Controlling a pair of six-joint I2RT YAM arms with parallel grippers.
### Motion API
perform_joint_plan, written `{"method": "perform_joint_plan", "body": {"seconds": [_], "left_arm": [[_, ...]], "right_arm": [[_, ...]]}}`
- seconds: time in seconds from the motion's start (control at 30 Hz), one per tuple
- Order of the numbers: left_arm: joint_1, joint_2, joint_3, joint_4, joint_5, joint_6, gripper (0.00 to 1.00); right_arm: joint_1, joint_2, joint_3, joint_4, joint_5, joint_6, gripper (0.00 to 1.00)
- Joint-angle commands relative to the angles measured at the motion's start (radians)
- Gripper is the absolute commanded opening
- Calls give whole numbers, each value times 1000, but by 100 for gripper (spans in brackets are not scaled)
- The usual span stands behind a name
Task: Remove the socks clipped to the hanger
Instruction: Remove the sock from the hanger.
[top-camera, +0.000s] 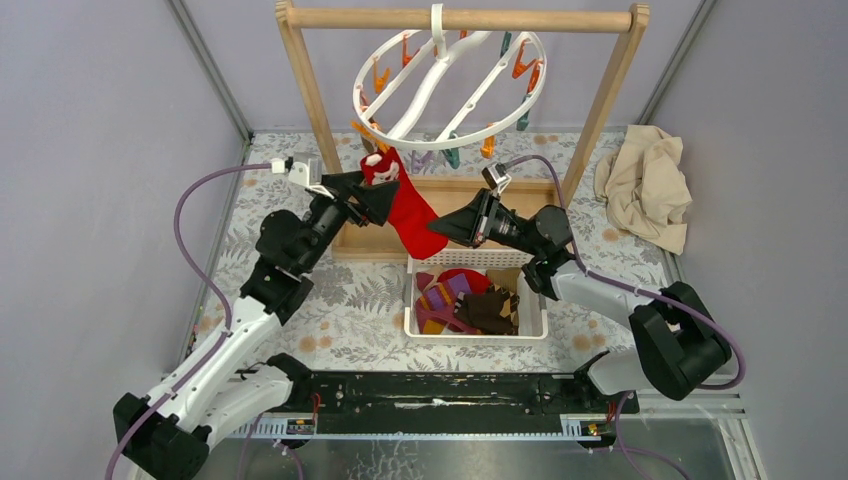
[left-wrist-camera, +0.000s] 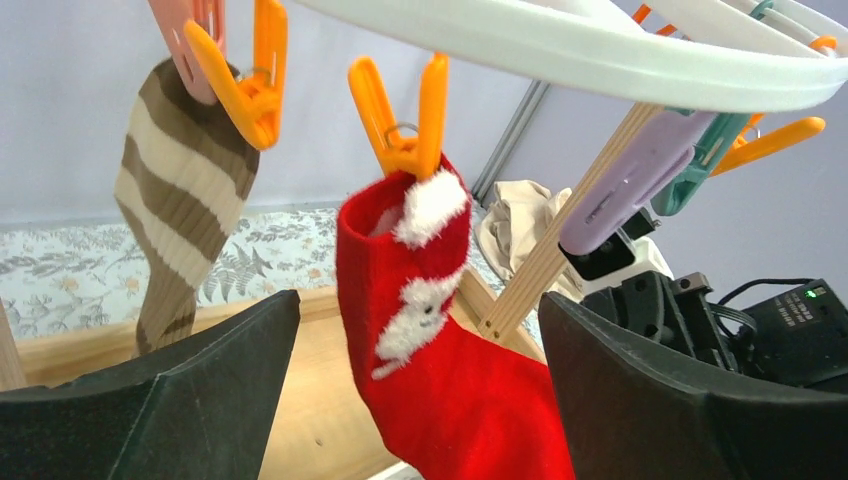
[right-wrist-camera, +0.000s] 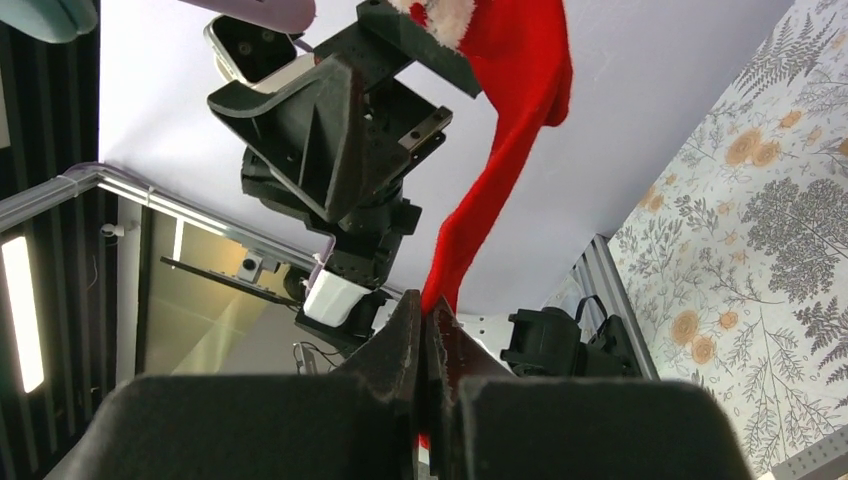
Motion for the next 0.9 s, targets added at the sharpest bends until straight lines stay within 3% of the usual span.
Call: {"method": "perform_joint_plan", "body": {"seconds": [0.0, 0.2, 0.4, 0.87], "left_arm": [[68, 31, 13, 172, 133, 60, 96], [171, 102, 62, 251, 295, 17, 94], [178, 150, 107, 303, 363, 2, 87], [178, 193, 162, 298, 357, 31, 82]], "right_arm": [[7, -52, 54, -48, -39, -36, 0], [7, -60, 54, -69, -42, -43, 0], [7, -53, 59, -73, -43, -46, 0], [8, -13, 64, -27, -51, -22, 0]]}}
